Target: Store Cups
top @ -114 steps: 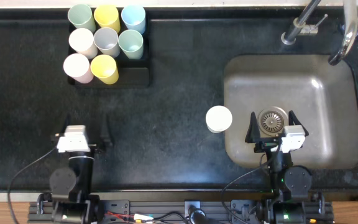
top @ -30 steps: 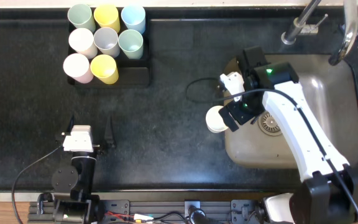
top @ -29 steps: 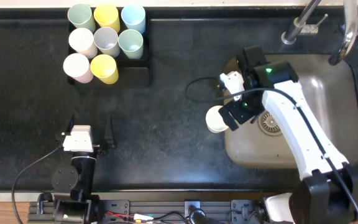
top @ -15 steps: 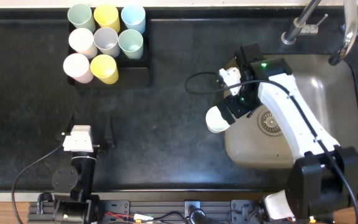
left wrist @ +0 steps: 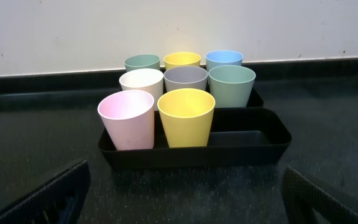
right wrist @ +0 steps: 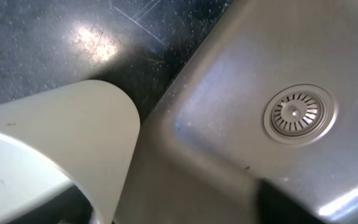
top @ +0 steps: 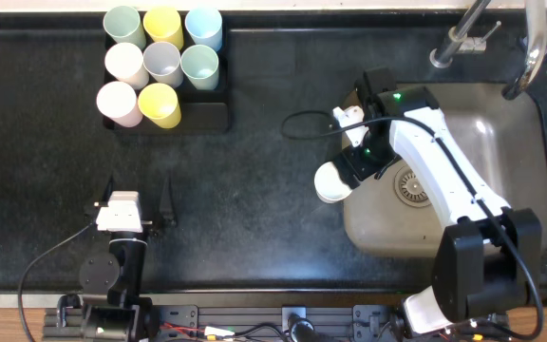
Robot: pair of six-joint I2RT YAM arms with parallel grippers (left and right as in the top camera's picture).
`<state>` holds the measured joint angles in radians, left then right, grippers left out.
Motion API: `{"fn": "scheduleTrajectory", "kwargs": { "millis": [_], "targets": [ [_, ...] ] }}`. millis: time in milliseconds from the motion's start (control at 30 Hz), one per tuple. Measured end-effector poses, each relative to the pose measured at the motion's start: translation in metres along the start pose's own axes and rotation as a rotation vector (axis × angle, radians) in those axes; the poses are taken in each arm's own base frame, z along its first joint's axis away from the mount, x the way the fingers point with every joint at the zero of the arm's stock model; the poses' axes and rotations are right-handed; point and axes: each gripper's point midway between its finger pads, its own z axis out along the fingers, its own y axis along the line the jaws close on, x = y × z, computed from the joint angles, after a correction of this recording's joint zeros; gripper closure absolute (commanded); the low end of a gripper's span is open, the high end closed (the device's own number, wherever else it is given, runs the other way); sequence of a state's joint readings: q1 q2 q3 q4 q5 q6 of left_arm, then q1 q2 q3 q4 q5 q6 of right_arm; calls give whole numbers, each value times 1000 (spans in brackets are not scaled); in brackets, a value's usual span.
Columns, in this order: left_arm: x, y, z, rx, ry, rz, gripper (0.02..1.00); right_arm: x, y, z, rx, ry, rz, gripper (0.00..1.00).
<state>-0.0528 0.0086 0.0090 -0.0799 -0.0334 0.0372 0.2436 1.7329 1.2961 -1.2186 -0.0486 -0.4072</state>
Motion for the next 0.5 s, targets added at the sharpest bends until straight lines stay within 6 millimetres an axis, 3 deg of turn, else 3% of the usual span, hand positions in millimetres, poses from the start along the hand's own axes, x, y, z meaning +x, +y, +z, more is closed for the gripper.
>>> {"fn": "scheduleTrajectory", "kwargs": {
  "millis": [100,400,500],
  "targets": [
    [0,0,0,0,0,0,20,0,2,0,-7,-1,7,958],
    [0,0,0,0,0,0,20,-1,40,-5,-109,12,-34,958],
    [0,0,0,0,0,0,20,-4,47,-18,-114,15,-30,958]
  ]
}}
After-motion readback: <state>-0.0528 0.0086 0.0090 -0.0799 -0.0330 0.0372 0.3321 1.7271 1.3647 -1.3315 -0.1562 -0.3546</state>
